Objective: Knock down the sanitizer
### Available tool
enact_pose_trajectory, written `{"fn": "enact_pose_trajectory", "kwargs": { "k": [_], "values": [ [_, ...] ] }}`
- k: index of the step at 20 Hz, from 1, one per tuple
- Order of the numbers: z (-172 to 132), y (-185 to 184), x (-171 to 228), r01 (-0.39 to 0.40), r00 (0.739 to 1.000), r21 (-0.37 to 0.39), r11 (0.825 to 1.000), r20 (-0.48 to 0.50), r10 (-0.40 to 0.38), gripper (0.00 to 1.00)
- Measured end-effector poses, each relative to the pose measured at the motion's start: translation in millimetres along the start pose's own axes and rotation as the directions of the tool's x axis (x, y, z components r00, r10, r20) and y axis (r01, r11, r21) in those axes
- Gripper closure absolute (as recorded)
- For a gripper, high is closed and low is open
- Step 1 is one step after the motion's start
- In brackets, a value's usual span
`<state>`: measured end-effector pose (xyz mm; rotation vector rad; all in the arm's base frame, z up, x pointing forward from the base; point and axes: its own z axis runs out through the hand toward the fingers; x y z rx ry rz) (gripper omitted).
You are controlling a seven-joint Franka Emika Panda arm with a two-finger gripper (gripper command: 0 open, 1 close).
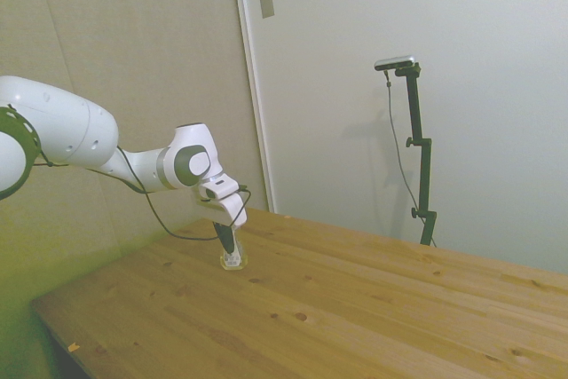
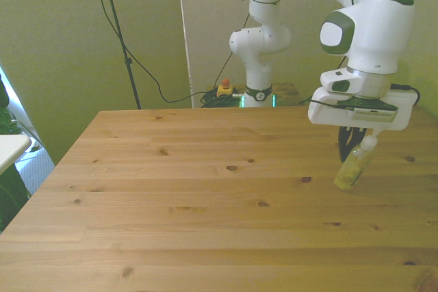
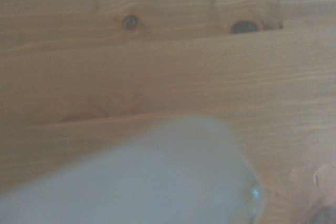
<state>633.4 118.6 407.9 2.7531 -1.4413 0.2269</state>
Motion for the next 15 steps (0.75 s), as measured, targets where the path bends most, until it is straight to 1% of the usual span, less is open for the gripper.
{"fn": "enact_pose_trajectory", "kwargs": {
  "k": [8, 15],
  "values": [
    [-1.0, -41.9, 16.6, 0.0, 1.0, -0.012, 1.0, -0.013, 0.0, 1.0],
    [-5.5, -63.5, 19.5, 0.01, 1.0, -0.009, 1.0, -0.021, -0.01, 1.0]
  ]
}}
